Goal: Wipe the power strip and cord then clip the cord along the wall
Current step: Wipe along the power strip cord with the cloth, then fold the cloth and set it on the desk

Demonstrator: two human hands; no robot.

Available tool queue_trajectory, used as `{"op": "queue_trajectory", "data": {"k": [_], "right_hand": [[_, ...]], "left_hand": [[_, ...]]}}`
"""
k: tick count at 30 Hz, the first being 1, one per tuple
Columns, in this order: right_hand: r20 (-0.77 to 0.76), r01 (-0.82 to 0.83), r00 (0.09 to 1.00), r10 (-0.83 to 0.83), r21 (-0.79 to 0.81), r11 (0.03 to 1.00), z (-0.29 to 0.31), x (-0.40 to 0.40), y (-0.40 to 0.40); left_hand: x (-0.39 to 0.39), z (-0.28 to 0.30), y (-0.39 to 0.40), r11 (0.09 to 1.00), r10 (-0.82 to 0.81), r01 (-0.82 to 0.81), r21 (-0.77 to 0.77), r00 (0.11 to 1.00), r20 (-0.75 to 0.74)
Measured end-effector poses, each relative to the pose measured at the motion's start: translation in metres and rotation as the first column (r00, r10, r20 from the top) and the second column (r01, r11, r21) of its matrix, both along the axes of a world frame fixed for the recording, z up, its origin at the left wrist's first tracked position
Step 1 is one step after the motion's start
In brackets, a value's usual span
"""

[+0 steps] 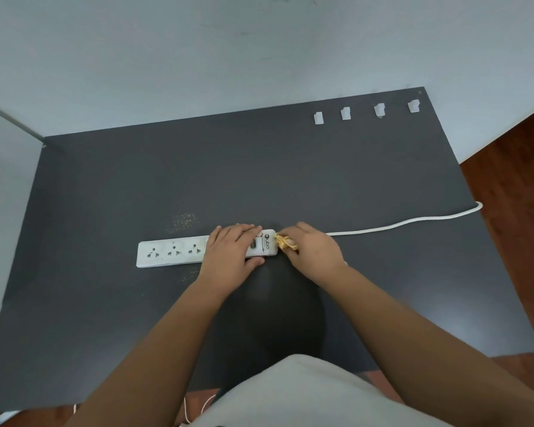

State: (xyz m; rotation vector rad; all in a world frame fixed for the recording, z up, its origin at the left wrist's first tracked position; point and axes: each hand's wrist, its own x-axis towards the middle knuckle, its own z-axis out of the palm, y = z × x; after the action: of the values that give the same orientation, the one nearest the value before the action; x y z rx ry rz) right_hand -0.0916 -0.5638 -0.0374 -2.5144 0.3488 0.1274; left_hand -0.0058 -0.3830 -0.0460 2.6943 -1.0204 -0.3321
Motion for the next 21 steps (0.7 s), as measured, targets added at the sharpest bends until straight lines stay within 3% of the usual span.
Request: {"op": "queue_trajectory", "data": {"k": [5, 6, 8, 9, 10, 12, 14, 18, 21], "right_hand": [[-0.100, -0.118, 0.988, 0.120, 0.028, 0.993, 0.011, -0.013, -0.006], [-0.072, -0.072, 0.995, 0.076, 0.063, 0.995, 0.014, -0.017, -0.010], [-0.006, 0.192, 0.980, -0.197, 0.238, 0.952, 0.024, -0.022, -0.016], [-0.033, 0.347, 0.931, -0.364, 0.393, 0.851, 0.029, -0.022, -0.016], [-0.107, 0.453, 0.869, -0.483, 0.563, 0.691, 0.035, -0.021, -0.014], [-0.269, 0.511, 0.790, -0.551, 0.785, 0.349, 0.043, -0.014, -0.008], [-0.348, 0.498, 0.760, -0.549, 0.855, 0.148, 0.046, -0.006, 0.000], [-0.439, 0.468, 0.760, -0.480, 0.881, -0.064, 0.059, 0.009, 0.018], [-0.430, 0.443, 0.779, -0.456, 0.893, -0.085, 0.070, 0.016, 0.027]], "left_hand": [[0.008, 0.003, 0.010, 1.000, -0.028, 0.028, 0.004, 0.999, -0.016], [0.008, 0.004, 0.011, 0.999, -0.052, 0.052, -0.007, 0.999, -0.016], [0.004, 0.005, 0.010, 0.992, -0.111, 0.111, -0.061, 0.994, -0.001], [0.001, 0.007, 0.009, 0.987, -0.126, 0.126, -0.102, 0.992, 0.002], [-0.003, 0.010, 0.006, 0.981, -0.127, 0.125, -0.150, 0.992, -0.005], [-0.012, 0.020, -0.001, 0.961, -0.100, 0.081, -0.265, 0.993, -0.058], [-0.020, 0.034, -0.007, 0.926, -0.061, -0.007, -0.377, 0.984, -0.167], [-0.028, 0.053, -0.009, 0.874, -0.011, -0.170, -0.455, 0.929, -0.369], [-0.025, 0.064, -0.005, 0.854, 0.010, -0.295, -0.429, 0.833, -0.553]]}}
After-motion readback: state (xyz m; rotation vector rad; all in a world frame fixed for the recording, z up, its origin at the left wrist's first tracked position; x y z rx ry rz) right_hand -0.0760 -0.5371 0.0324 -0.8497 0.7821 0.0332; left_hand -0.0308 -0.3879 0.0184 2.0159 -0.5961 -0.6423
